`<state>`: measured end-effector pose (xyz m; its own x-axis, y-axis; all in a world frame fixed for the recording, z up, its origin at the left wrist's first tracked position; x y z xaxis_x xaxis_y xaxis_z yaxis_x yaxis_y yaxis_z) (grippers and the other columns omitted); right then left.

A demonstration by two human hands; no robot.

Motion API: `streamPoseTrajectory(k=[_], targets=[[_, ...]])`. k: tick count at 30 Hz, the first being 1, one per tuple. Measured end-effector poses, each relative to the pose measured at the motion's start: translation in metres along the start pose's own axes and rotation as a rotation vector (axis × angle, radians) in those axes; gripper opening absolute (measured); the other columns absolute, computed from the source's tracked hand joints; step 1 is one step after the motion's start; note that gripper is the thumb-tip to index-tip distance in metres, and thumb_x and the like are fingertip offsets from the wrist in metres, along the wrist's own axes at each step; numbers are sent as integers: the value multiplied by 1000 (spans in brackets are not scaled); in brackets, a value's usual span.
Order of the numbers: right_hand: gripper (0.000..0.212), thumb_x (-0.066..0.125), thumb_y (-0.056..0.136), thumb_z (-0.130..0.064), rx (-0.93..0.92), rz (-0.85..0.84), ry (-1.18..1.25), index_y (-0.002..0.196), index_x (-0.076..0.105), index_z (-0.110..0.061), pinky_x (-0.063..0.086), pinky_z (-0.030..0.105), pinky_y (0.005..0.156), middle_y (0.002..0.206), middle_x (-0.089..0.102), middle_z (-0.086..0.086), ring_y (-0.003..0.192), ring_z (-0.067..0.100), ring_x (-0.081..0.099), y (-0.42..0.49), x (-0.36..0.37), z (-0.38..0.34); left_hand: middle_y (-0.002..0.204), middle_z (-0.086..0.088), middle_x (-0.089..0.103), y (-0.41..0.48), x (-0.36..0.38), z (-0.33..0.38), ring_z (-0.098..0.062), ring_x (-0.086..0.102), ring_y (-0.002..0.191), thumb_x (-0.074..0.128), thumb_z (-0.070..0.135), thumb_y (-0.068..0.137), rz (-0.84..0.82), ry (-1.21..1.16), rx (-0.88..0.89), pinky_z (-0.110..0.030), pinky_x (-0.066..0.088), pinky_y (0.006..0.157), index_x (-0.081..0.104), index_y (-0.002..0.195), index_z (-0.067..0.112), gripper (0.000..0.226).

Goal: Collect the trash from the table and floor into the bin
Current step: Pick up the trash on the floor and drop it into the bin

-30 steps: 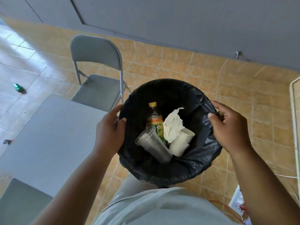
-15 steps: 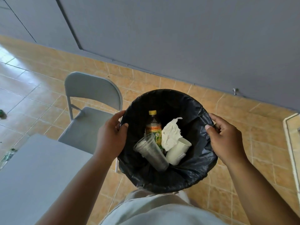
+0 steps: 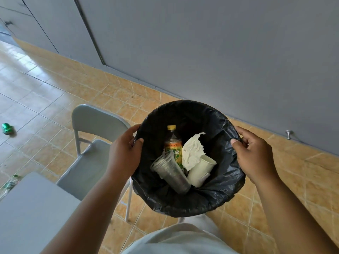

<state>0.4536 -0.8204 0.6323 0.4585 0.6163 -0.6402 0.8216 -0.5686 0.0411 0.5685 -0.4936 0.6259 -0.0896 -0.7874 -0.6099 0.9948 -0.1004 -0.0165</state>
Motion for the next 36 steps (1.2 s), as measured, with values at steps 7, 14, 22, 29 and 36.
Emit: streamPoseTrajectory(k=[7, 14, 22, 29, 36], targets=[[40, 61, 98, -19, -83, -117, -10, 139, 61, -21, 47, 21, 75, 88, 61, -13, 76, -2, 57, 143, 9, -5, 85, 21, 60, 89, 42, 36, -6, 64, 86, 57, 19, 98, 66, 4, -106, -27, 49, 82, 57, 135, 36, 41], [41, 61, 98, -18, -200, -212, -6, 139, 60, -19, 45, 20, 76, 91, 54, -12, 81, 6, 52, 261, 38, -36, 85, 15, 59, 162, 52, 53, -9, 62, 86, 57, 20, 98, 196, -20, -177, -23, 45, 71, 57, 135, 36, 40], [39, 62, 98, -17, -274, -311, -63, 137, 61, -18, 42, 14, 72, 95, 57, -9, 84, 10, 56, 375, 127, -102, 93, 7, 64, 275, 31, 26, -10, 64, 94, 56, 19, 99, 294, -103, -257, -26, 51, 79, 58, 135, 36, 40], [43, 61, 99, -17, -297, -378, -100, 141, 58, -18, 56, 41, 96, 102, 69, 4, 94, 18, 65, 466, 221, -179, 86, 17, 63, 398, -1, -23, 0, 65, 83, 58, 17, 98, 368, -153, -336, -18, 48, 68, 60, 132, 36, 39], [43, 61, 99, -16, -363, -445, -101, 142, 57, -17, 54, 48, 101, 116, 70, 3, 107, 20, 65, 531, 306, -259, 84, 10, 65, 477, -59, -48, -7, 66, 81, 59, 15, 96, 440, -164, -357, -34, 57, 77, 62, 131, 33, 39]])
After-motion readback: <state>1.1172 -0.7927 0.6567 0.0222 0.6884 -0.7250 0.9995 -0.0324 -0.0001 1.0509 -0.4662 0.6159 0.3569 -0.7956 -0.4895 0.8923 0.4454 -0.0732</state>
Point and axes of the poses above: each hand's wrist, its own y-axis towards the middle knuckle, its own x-axis out of the palm, z = x × y, the point moved 5 cm from there along y, towards the middle knuckle
